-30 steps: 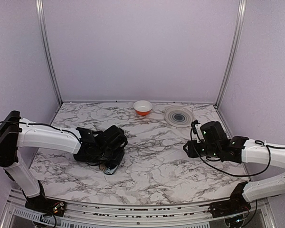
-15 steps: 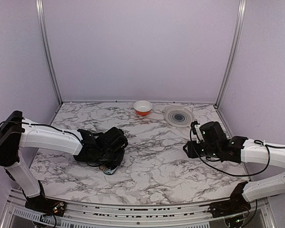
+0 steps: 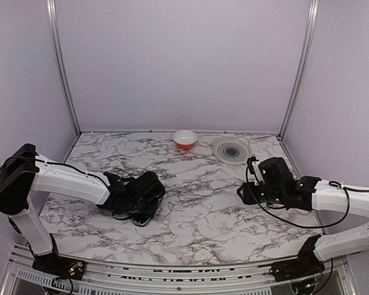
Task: Organize the sunglasses
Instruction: Place the sunglasses in the sunglasses case, then close the case with sunglasses at the center of the board.
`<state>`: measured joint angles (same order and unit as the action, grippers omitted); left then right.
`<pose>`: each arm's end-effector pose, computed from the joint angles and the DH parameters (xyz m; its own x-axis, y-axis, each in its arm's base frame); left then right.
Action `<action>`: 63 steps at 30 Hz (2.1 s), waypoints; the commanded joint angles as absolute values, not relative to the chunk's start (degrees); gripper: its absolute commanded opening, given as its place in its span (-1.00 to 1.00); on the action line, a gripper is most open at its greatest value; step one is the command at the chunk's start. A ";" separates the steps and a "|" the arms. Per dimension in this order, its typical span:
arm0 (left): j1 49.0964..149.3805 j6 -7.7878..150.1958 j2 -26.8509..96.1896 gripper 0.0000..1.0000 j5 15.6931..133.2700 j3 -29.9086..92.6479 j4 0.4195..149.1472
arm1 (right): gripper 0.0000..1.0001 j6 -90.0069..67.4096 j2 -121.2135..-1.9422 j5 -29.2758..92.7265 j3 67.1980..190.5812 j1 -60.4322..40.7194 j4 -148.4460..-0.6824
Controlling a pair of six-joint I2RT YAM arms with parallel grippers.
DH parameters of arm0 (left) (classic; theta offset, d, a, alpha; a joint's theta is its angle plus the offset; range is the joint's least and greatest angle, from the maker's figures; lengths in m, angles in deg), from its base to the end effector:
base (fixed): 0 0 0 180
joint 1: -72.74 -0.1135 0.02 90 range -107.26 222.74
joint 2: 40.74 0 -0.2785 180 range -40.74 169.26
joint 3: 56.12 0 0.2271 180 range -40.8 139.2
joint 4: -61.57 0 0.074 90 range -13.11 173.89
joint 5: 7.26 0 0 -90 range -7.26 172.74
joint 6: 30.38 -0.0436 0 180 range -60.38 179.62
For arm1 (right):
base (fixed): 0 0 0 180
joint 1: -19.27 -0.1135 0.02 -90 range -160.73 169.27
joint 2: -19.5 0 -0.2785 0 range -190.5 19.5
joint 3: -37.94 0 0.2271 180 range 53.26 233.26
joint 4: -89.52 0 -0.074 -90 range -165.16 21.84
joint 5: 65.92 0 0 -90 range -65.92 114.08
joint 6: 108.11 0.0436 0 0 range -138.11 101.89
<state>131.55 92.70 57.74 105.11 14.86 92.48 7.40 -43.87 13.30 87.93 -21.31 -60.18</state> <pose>0.1812 -0.2672 0.1867 -0.7451 0.2561 -0.6159 0.3356 0.9419 -0.0143 0.1577 0.1243 0.2292 -0.7044 -0.0462 -0.7083 -0.2581 0.9463 0.1949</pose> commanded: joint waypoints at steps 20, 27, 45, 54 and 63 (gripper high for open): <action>131.35 90.31 55.26 -0.31 104.36 14.37 89.18 | -0.10 6.91 -45.32 14.12 89.50 -20.96 -62.69; 131.33 89.58 51.48 -0.05 104.06 19.28 95.20 | -0.10 5.62 -49.14 17.49 92.09 -20.94 -65.33; 115.40 78.84 40.92 -0.11 104.50 15.57 103.57 | -0.45 2.25 -80.14 32.45 108.44 -36.17 -78.45; 113.46 77.18 47.13 -0.21 96.04 15.19 101.12 | -0.73 1.49 -92.94 36.38 119.07 -39.20 -77.97; 113.66 77.28 49.57 -0.23 90.52 14.34 99.49 | -0.95 1.85 -99.93 37.86 124.34 -40.05 -78.37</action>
